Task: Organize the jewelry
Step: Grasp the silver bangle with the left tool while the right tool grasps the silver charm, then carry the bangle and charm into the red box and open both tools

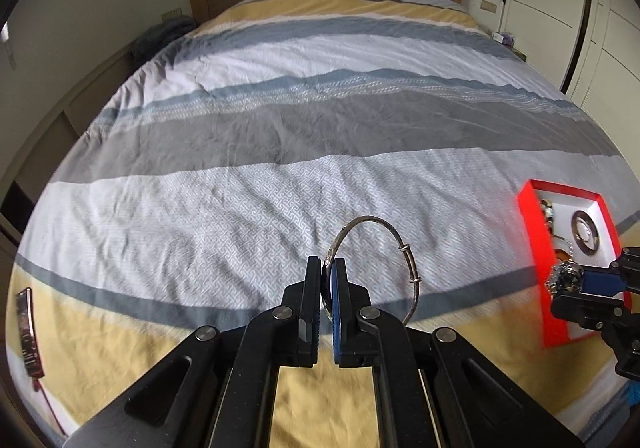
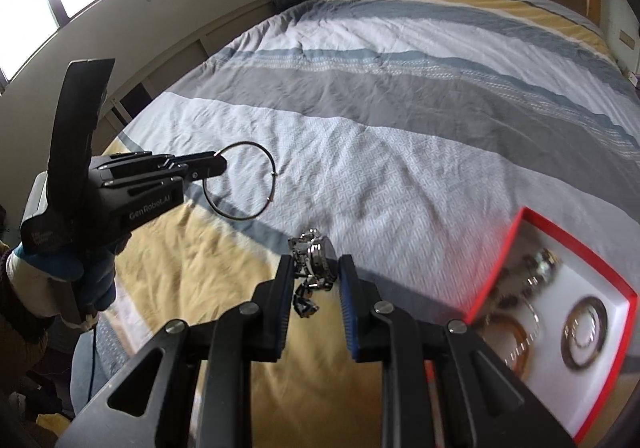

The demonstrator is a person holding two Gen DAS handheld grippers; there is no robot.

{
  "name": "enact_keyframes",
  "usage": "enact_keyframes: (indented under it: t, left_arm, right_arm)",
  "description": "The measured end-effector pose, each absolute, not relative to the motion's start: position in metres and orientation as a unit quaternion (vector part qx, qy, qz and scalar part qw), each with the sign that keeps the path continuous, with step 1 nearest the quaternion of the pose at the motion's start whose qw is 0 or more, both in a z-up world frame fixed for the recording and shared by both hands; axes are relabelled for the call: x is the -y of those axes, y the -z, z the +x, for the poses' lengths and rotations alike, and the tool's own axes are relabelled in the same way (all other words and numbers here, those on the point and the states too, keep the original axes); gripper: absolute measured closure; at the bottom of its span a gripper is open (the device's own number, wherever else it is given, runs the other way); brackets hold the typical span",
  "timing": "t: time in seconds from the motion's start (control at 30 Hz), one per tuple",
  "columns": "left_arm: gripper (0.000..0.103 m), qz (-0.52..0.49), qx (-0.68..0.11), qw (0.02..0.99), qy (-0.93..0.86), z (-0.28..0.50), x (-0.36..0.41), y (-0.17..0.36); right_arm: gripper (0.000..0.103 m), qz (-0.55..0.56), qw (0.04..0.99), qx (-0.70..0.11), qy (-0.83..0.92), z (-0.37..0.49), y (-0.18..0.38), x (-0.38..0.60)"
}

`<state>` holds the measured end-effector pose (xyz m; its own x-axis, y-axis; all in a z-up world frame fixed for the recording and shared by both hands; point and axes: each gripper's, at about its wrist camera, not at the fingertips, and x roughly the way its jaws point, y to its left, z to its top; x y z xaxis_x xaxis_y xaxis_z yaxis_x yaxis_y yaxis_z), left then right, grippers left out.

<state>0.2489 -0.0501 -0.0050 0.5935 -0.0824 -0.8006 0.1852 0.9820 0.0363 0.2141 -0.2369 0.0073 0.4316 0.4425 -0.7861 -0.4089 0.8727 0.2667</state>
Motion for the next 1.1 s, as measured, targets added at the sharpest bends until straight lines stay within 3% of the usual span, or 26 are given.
enact_keyframes:
  t: [0.43,0.77,1.1]
  left_arm:
    - [0.099,0.079,-0.421,0.889,0.163,0.207,0.158,-0.027]
    - [0.099,0.111,-0.455,0.849,0.243,0.202,0.263,0.023]
    - [0.099,0.150,-0.480,0.828,0.246,0.205,0.299,0.059]
  right_arm:
    - [0.082,0.040,0.873,-0.457,-0.166,0.163,-0.021,0.347]
    - [0.082,0.043,0.857,-0.506,-0.092,0.167,0.031,0.434]
    - [0.082,0.030,0.840,-0.533,-0.095,0.183,0.068,0.440]
